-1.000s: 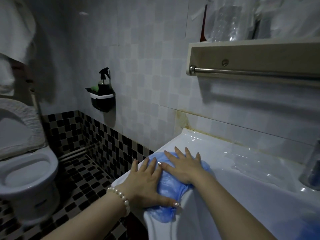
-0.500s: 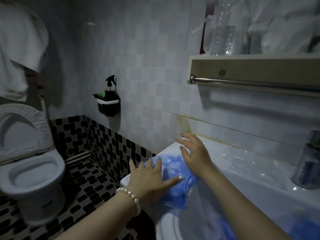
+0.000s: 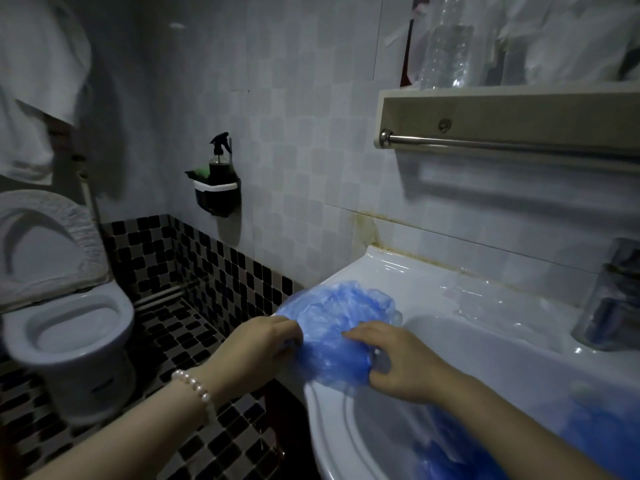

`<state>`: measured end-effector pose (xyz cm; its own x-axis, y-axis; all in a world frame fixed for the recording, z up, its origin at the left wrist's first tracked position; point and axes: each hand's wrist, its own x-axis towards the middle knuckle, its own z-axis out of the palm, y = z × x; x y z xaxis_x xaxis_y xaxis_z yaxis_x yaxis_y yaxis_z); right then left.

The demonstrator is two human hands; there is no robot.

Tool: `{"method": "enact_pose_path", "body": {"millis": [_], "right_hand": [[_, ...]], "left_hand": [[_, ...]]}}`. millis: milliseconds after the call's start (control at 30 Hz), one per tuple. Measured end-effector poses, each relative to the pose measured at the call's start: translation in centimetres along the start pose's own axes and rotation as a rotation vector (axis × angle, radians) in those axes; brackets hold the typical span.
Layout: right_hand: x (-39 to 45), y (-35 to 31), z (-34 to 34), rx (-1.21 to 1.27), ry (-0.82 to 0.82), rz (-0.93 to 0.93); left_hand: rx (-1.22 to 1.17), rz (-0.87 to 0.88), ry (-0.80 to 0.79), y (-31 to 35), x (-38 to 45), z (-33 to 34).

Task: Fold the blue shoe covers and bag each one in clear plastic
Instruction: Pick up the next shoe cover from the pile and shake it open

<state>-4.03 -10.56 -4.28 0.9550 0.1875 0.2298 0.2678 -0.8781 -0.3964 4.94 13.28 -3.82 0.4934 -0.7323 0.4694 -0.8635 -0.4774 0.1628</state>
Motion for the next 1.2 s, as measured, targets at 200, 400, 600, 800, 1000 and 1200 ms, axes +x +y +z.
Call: {"method": "enact_pose_path", "body": {"millis": [200, 400, 600, 800, 1000, 1200], "right_hand": [[0.1, 1.1, 0.9, 0.203, 0.056, 0.021], [0.2, 1.9, 0.6, 0.526, 0.005, 0.082], [0.9, 1.3, -1.6, 0.594, 0.011, 0.194], [3.6, 1.2, -2.2, 0.75, 0.236, 0.424], [6.9, 1.3, -1.7, 0.739, 0.435, 0.779], [6.4, 0.4, -0.6, 0.489, 0.428, 0.637]], "left_hand": [[-0.061, 0.091, 0.065, 0.5, -0.2, 0.2], [-0.289, -0.082, -0.11, 0.9, -1.0, -0.6], [-0.425, -0.24, 0.022, 0.0, 0.6, 0.3], [-0.786, -0.468, 0.163, 1.3, 4.6, -0.2], [-0.551, -0.708, 0.102, -0.3, 7.0, 2.8], [-0.45, -0.721, 0.085, -0.6, 7.5, 3.3]]}}
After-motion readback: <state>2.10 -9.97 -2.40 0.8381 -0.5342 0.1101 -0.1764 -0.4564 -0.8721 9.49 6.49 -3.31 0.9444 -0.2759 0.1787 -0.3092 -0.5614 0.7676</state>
